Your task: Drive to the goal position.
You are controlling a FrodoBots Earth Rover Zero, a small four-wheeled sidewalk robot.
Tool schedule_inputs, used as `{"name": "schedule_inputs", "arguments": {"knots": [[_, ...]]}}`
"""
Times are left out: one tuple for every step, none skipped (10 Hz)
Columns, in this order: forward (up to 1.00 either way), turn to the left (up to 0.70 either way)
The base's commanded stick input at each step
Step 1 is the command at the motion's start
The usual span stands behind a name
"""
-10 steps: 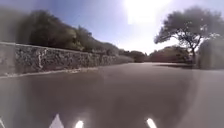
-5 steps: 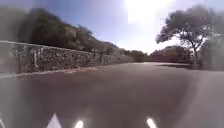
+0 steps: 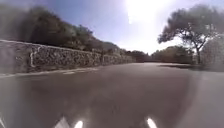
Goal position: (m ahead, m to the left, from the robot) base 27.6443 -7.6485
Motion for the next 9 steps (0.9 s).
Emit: {"name": "schedule_inputs", "arguments": {"knots": [[0.85,-0.32],[0.85,-0.34],[0.85,-0.34],[0.85,0.00],[0.85,0.00],[0.85,0.00],[0.85,0.00],[0.85,0.00],[0.85,0.00]]}}
